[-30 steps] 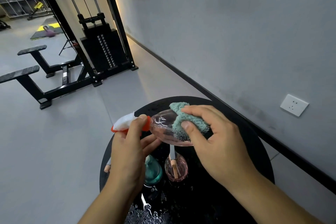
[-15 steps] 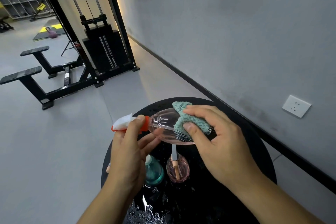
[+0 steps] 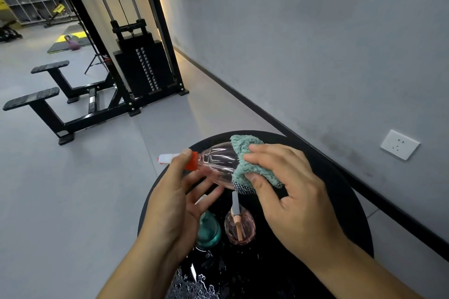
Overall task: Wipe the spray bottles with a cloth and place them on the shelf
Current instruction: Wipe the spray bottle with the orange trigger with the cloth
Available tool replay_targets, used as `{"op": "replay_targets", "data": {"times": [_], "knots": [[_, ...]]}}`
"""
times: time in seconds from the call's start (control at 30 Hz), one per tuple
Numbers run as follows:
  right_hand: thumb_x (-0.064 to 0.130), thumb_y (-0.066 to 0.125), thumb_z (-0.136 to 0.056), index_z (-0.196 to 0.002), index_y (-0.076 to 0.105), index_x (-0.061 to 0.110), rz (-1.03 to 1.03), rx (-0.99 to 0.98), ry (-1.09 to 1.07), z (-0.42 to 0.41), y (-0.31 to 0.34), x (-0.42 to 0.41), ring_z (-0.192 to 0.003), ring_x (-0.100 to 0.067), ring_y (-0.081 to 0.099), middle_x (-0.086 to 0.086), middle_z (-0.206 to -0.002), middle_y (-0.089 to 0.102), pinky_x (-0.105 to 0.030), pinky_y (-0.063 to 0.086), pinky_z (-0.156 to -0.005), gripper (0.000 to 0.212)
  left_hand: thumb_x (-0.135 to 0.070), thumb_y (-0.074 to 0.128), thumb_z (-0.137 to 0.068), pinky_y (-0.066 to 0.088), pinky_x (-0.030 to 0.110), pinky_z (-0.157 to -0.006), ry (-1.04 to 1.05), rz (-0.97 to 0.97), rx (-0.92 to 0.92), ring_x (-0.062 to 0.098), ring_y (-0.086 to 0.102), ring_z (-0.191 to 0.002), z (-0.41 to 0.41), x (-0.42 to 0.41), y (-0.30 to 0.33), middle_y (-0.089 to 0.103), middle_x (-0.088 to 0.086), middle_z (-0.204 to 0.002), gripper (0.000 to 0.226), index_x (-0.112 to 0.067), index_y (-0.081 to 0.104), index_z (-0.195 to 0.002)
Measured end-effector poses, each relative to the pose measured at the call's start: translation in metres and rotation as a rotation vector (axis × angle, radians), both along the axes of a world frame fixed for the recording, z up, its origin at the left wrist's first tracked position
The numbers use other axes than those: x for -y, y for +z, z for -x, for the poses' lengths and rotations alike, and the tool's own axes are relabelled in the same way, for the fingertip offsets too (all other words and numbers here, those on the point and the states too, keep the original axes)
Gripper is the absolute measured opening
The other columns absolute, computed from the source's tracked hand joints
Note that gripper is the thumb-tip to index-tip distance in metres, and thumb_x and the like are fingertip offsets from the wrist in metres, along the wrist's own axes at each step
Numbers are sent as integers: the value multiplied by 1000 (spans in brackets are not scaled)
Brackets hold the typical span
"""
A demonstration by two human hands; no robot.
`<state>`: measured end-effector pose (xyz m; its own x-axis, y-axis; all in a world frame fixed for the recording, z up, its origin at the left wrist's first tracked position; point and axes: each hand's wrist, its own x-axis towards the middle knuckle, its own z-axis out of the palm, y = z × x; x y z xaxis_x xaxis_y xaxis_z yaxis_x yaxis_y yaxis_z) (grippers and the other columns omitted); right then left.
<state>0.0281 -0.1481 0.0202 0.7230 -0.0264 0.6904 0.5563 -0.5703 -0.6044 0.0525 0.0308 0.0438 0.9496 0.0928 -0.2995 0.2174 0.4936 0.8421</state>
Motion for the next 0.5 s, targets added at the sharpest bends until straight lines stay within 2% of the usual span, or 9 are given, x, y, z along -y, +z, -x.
{"op": "replay_targets", "data": {"times": [0.07, 0.17, 0.27, 0.4, 0.5], "knots": [[8, 75, -90, -117, 75, 16, 3, 20, -14, -1, 0, 1, -126, -17, 58, 10, -124, 67, -30, 50, -105, 28, -33, 65, -100, 61, 48, -90, 14, -30, 16, 32, 79, -98, 1, 0, -1, 81, 14, -100, 22, -12, 71, -101], [11, 73, -91, -117, 75, 15, -6, 8, -16, -2, -1, 2, -124, -15, 59, 10, -122, 67, -28, 50, -104, 26, -25, 61, -104, 64, 45, -88, 55, -61, 59, 33, 80, -97, 3, 1, 1, 81, 18, -104, 23, -4, 67, -113], [15, 72, -92, -120, 74, 18, -51, -55, -29, -3, -3, 3, -122, -10, 61, 16, -122, 66, -23, 50, -103, 28, -22, 59, -106, 62, 45, -91, 69, -69, 93, 33, 80, -98, 3, 0, 1, 81, 18, -106, 25, 0, 66, -116], [17, 71, -95, -122, 74, 23, -147, -187, -65, -7, -5, 7, -116, -5, 64, 18, -119, 67, -23, 55, -96, 29, -20, 59, -106, 66, 41, -86, 79, -96, 131, 29, 80, -95, 5, 1, -1, 81, 17, -106, 22, -2, 66, -116], [16, 70, -96, -125, 73, 24, -144, -220, -58, -7, -3, 3, -116, -1, 64, 19, -121, 66, -19, 56, -92, 30, -18, 62, -104, 65, 39, -82, 53, -142, 152, 26, 80, -94, 6, 5, -4, 80, 16, -108, 20, -5, 65, -119]]}}
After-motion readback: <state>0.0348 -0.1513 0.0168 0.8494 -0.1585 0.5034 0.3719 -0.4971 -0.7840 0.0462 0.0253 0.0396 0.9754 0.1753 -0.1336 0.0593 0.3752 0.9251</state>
